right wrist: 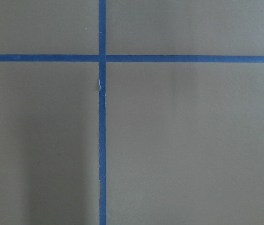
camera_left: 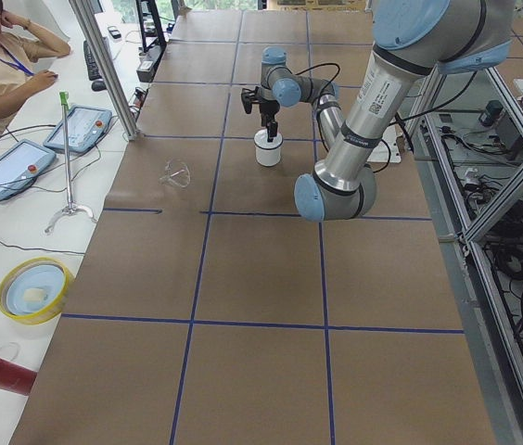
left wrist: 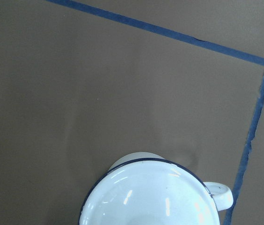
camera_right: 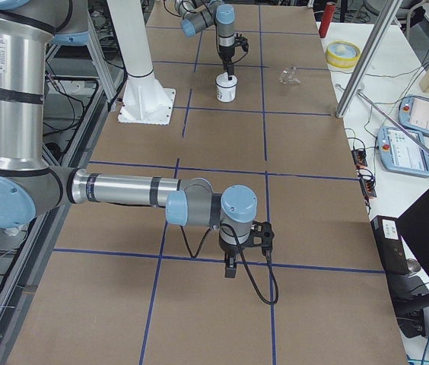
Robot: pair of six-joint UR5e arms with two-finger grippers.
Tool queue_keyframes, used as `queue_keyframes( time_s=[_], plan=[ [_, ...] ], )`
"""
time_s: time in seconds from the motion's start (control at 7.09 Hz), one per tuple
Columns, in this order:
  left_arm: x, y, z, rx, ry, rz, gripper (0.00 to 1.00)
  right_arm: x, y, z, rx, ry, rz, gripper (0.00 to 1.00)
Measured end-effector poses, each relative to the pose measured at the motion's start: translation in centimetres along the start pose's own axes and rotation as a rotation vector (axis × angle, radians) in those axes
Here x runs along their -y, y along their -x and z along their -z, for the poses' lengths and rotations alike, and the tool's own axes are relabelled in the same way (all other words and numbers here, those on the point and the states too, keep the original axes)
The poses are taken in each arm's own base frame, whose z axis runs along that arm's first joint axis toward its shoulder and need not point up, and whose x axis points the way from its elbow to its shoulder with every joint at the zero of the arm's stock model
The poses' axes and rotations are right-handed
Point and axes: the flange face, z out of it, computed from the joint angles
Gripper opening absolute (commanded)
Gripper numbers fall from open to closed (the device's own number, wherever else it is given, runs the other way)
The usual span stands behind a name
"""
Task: Place funnel on cup
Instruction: 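Lower the left gripper and close it on the lid knob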
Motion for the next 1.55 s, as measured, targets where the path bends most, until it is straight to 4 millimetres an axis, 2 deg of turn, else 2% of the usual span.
queue_keyframes(
  time_s=[0.14,0.28,0.42,1.27,1.41,1.55],
  plan=[
    [0.0,0.0,0.0,-0.001,0.0,0.0,0.75,0.0,0.0,0.0,0.0,0.0,0.0,1.0],
    [0.0,-0.1,0.0,-0.001,0.0,0.0,0.17,0.0,0.0,0.0,0.0,0.0,0.0,1.0],
    [0.0,-0.1,0.1,-0.002,0.0,-0.001,0.0,0.0,0.0,0.0,0.0,0.0,0.0,1.0],
    [-0.2,0.2,1.4,-0.013,-0.002,-0.007,0.0,0.0,0.0,0.0,0.0,0.0,0.0,1.0],
    [-0.2,0.4,2.1,-0.014,-0.004,-0.01,0.0,0.0,0.0,0.0,0.0,0.0,0.0,1.0],
    [0.1,1.0,4.2,-0.021,-0.014,-0.028,0.0,0.0,0.0,0.0,0.0,0.0,0.0,1.0]
  ],
)
